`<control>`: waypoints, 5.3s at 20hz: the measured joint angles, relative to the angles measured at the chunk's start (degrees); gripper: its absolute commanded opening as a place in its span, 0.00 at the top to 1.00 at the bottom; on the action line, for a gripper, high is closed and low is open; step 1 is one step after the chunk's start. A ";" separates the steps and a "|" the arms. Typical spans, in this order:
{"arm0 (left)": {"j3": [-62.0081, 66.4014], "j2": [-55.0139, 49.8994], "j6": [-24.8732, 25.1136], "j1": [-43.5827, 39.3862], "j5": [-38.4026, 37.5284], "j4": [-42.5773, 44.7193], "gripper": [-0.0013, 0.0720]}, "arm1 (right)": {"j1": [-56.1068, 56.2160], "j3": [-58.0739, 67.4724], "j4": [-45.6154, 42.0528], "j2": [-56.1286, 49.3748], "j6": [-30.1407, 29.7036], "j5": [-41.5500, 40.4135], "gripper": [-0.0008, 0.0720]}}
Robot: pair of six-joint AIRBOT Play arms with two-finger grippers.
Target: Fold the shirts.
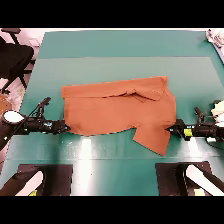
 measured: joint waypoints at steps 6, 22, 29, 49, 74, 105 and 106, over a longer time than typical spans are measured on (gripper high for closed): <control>10.27 5.79 2.49 -0.04 -3.54 -3.85 0.96 | 0.50 6.64 14.03 14.45 -2.45 5.03 0.96; 56.52 32.92 2.03 -0.04 12.79 7.45 0.96 | -9.60 54.38 22.77 42.10 -11.10 -12.90 0.96; 48.22 33.33 2.19 -0.04 12.85 8.74 0.96 | -7.17 58.51 25.59 31.41 -11.74 -7.74 0.96; 18.69 -2.21 35.65 -0.04 36.06 -16.33 0.96 | 19.28 43.87 24.13 -15.50 -31.95 -15.72 0.96; 19.45 -20.76 36.26 -0.04 33.27 -6.95 0.96 | 16.63 38.53 12.85 -31.56 -29.81 -3.43 0.96; 28.00 -29.09 31.56 -0.04 19.71 11.17 0.96 | 17.81 43.93 10.78 -36.06 -29.20 1.38 0.96; 27.96 -29.11 31.47 -0.04 19.50 11.32 0.96 | 17.81 43.71 10.69 -36.09 -29.20 1.40 0.96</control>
